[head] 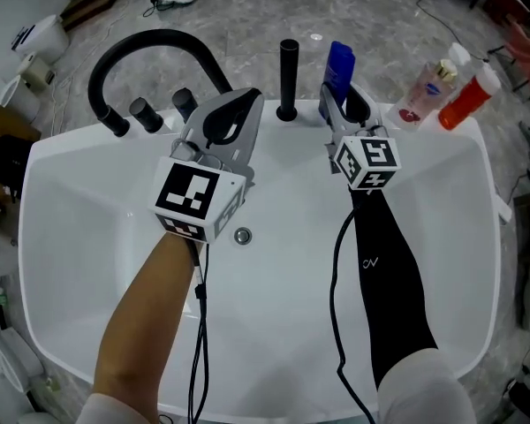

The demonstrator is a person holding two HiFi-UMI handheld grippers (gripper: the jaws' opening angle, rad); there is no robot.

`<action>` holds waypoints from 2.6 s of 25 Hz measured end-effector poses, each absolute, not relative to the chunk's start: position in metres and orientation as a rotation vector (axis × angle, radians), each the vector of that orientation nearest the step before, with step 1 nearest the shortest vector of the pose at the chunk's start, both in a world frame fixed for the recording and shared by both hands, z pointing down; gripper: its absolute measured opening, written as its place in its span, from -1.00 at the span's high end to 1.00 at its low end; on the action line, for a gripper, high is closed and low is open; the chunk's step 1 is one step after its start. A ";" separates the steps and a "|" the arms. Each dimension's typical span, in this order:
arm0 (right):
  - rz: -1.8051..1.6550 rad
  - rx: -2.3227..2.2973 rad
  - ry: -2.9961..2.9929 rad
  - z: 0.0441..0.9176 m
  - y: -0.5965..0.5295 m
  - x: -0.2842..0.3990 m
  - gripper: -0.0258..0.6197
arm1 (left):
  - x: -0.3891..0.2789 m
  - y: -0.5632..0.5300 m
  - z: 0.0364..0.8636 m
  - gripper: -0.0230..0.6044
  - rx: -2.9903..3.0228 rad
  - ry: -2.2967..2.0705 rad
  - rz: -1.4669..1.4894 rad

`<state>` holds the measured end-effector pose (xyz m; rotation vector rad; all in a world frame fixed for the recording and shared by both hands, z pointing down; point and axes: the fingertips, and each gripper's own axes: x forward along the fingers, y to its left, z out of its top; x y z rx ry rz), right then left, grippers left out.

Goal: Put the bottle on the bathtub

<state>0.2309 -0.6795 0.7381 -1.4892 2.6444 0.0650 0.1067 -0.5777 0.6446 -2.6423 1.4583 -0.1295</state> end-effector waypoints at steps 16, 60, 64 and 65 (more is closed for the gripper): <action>0.003 -1.536 2.664 0.756 -0.667 0.231 -0.22 | 0.105 -0.577 0.652 0.92 -2.666 1.420 -0.153; -0.010 -1.662 2.768 0.325 -0.288 0.164 -0.05 | 0.051 -0.304 0.273 0.92 -2.657 1.420 -0.085; -0.008 -1.689 2.737 0.317 -0.287 0.170 -0.05 | 0.043 -0.295 0.269 0.92 -2.647 1.427 -0.069; 0.001 -1.701 2.730 0.316 -0.287 0.170 -0.05 | 0.041 -0.294 0.269 0.92 -2.644 1.427 -0.073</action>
